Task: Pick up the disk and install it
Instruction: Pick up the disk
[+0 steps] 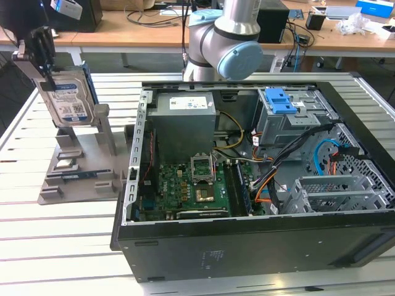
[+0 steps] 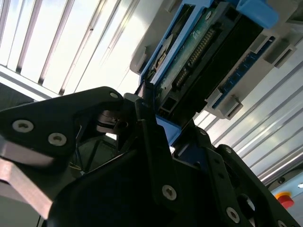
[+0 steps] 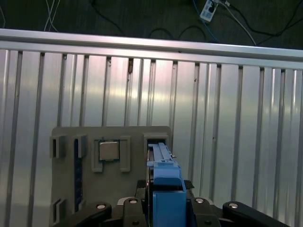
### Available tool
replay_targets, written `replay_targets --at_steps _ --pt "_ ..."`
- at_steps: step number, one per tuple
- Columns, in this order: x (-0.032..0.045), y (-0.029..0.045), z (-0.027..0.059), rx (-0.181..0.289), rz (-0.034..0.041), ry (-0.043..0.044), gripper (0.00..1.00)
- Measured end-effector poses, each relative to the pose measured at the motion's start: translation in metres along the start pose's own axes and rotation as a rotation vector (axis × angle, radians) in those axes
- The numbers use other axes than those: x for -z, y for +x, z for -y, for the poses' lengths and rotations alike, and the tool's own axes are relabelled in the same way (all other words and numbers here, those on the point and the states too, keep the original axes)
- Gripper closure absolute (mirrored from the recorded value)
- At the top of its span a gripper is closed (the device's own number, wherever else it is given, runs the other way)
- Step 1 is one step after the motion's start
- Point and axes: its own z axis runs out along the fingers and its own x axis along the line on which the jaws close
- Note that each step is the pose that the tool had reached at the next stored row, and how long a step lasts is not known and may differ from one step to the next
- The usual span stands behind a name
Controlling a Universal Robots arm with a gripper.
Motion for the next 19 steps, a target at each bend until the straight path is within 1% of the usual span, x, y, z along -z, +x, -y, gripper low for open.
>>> replay_targets --at_steps 1,3,4,10,19 --pt "0.0016 0.0000 0.0000 0.000 0.0000 0.0000 0.63" --pt "0.0093 0.0000 -0.0003 0.000 -0.0001 -0.0001 0.63" --pt "0.0116 0.0000 -0.0004 0.000 0.0000 0.0000 0.63" --pt "0.0238 -0.0001 -0.0008 0.000 0.0000 0.0000 0.63" --pt "0.0396 -0.0001 -0.0014 0.000 0.0000 0.0001 0.63"
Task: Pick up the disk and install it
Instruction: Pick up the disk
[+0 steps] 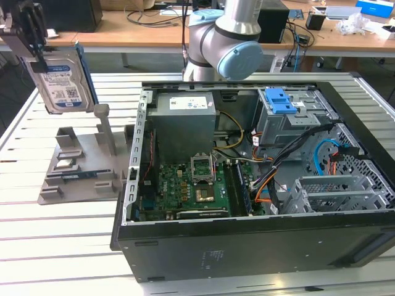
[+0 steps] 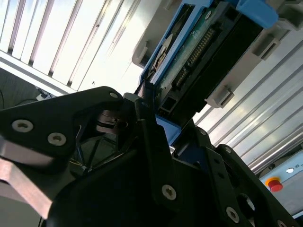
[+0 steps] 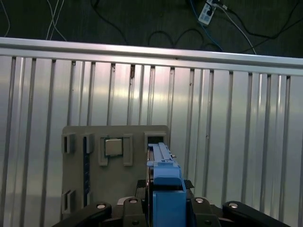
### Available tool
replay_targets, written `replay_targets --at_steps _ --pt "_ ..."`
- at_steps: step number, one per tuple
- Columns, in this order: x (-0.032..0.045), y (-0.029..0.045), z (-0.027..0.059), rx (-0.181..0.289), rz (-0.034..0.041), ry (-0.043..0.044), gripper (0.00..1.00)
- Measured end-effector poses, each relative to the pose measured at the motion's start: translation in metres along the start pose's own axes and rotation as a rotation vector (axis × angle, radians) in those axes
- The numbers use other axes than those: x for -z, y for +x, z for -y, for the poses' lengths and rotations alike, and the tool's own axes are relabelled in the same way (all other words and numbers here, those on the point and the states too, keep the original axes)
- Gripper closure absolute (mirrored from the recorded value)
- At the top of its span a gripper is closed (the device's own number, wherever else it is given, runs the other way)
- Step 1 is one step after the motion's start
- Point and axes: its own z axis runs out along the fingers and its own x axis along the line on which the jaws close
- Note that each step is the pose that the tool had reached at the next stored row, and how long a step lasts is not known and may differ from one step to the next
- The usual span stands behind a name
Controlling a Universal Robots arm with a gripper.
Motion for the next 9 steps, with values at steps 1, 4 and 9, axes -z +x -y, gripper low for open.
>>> replay_targets --at_steps 1,4,9 --pt "0.0038 0.0000 -0.0001 0.000 0.0000 0.0000 0.63" --pt "0.0112 -0.0001 -0.0004 0.000 0.0000 0.0000 0.63" --pt "0.0225 -0.0002 -0.0008 0.000 -0.0001 0.0000 0.63"
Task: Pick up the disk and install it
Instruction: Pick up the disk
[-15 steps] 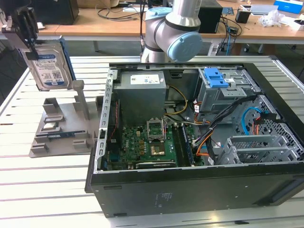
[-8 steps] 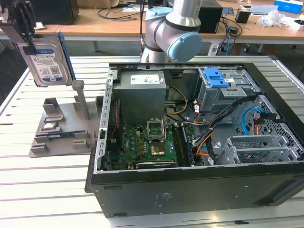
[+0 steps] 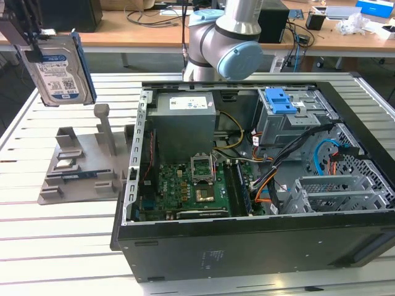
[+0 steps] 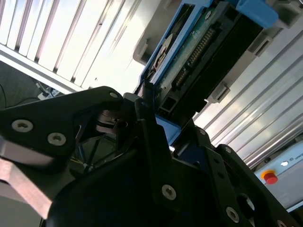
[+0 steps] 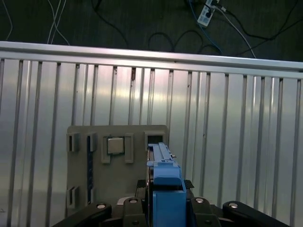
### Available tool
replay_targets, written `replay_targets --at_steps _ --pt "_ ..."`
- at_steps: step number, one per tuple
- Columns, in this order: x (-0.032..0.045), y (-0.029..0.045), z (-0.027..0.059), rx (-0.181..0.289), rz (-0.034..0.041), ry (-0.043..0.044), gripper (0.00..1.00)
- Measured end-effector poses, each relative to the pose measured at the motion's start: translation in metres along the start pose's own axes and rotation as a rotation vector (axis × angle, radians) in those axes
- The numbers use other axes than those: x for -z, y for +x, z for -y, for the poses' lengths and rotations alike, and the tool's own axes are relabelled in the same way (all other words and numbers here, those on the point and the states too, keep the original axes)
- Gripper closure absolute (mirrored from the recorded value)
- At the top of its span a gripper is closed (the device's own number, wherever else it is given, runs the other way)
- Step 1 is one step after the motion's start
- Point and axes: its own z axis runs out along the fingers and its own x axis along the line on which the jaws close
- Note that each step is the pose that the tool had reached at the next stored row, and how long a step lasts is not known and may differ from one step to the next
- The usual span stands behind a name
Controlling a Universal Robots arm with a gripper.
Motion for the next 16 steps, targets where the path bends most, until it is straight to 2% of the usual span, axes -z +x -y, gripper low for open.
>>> replay_targets --at_steps 3,16 --pt "0.0098 -0.0001 -0.0003 0.000 0.0000 0.0000 0.63" --pt "0.0356 -0.0006 -0.0012 0.000 0.0000 -0.0001 0.63"
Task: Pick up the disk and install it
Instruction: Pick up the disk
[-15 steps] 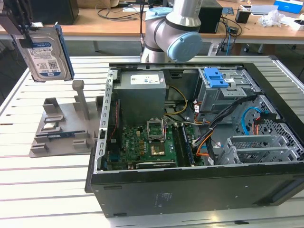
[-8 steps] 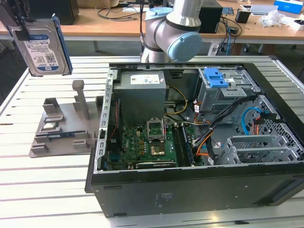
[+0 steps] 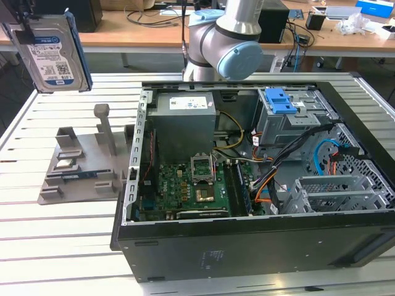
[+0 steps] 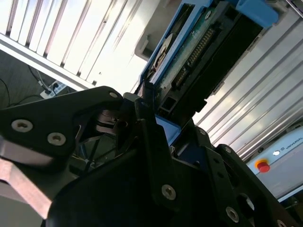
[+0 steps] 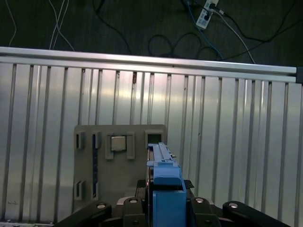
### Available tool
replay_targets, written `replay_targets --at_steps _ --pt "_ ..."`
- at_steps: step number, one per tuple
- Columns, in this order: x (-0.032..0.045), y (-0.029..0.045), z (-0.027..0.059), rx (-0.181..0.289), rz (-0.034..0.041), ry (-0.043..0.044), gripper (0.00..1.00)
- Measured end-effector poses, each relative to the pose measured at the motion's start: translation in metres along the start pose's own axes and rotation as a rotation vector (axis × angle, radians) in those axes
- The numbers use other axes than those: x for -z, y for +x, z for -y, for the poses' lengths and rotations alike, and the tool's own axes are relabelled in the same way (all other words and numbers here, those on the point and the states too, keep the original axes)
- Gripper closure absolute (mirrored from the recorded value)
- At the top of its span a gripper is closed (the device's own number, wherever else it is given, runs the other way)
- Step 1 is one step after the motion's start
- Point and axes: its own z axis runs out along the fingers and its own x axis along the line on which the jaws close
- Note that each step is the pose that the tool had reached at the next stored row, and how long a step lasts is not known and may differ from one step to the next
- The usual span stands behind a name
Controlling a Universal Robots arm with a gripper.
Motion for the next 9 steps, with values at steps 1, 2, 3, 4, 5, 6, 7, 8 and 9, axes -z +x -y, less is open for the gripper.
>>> replay_targets --at_steps 1,2,3,4,5,6,7,8,9 --pt "0.0016 -0.0001 0.0000 0.000 0.0001 0.0000 0.63" --pt "0.0049 -0.0001 -0.0002 0.000 0.0001 0.0002 0.63" --pt "0.0071 -0.0002 -0.0002 0.000 0.0000 0.0001 0.63" --pt "0.0086 -0.0002 -0.0003 0.000 0.0000 0.0001 0.63" --pt "0.0106 -0.0003 -0.0003 0.000 0.0001 0.0001 0.63" --pt "0.0121 -0.0003 -0.0004 0.000 0.0001 0.0000 0.63" --pt "0.0144 -0.0004 -0.0005 0.000 0.0000 0.0001 0.63" --pt "0.0178 -0.0006 -0.0006 0.000 0.0000 0.0001 0.63" --pt "0.0221 -0.0007 -0.0007 0.000 0.0001 0.0001 0.63"
